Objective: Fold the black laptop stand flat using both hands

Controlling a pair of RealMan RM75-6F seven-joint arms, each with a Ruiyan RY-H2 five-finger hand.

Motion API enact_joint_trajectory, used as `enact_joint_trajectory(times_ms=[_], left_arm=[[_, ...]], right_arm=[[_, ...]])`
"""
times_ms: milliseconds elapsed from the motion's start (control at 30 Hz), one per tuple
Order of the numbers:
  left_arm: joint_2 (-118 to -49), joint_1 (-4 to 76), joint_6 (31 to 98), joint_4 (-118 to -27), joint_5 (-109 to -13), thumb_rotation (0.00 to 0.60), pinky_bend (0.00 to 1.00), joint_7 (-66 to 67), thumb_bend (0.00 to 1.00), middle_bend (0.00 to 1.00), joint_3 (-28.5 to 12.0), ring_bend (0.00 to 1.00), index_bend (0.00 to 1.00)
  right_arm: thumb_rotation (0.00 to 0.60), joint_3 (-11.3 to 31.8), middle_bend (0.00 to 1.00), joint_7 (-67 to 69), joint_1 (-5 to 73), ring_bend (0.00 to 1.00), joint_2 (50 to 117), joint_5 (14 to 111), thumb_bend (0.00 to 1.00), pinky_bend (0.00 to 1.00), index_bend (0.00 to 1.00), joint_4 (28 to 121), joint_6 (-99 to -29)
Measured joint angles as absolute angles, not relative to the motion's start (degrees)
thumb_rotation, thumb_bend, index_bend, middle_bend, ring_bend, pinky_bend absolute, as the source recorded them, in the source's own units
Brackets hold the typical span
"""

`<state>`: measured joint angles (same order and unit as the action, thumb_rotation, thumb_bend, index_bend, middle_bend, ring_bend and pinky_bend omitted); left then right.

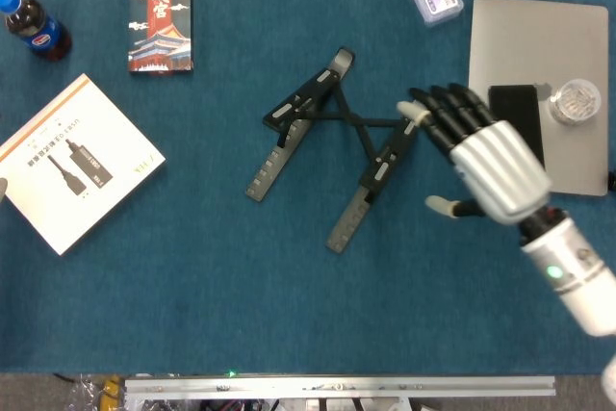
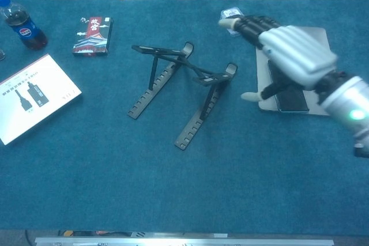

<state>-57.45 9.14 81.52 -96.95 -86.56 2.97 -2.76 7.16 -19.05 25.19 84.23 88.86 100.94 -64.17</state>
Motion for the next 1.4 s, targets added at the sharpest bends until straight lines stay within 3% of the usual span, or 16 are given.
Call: enact_joint_trajectory(times_ms=[267, 433, 900, 1400], left_arm=[[-57.6, 9.2, 81.4, -96.0, -86.5, 0.600, 0.16, 1.9, 0.25, 0.25, -2.7, 0.16, 0.24], [-57.7, 9.2, 81.2, -95.3, -86.4, 0.600, 0.16, 1.1, 0.25, 0.25, -2.7, 0.16, 0.24], [-57.5, 9.4, 81.0, -93.4, -85.8, 0.600, 0.16, -0.8, 0.25, 0.25, -2.9, 0.16, 0.24], [-57.7, 9.0, 81.1, -91.9, -85.6, 0.600, 0.16, -2.1, 0.25, 0.25, -2.5, 0.16, 0.24]], right_arm=[[0.600, 8.4, 0.05, -23.4, 29.0, 0.00, 93.7, 86.6, 0.21, 0.08, 0.00, 94.6, -62.6], [0.600, 9.2, 0.05, -25.5, 31.0, 0.00, 97.7, 85.5, 0.33, 0.14, 0.00, 90.3, -62.1], [0.600, 14.3, 0.05, -25.5, 35.4, 0.00, 97.7, 81.2, 0.34, 0.14, 0.00, 85.7, -61.9], [0.600, 15.3, 0.05, -24.3, 34.6, 0.00, 93.9, 77.0, 0.34, 0.14, 0.00, 84.8, -65.1]])
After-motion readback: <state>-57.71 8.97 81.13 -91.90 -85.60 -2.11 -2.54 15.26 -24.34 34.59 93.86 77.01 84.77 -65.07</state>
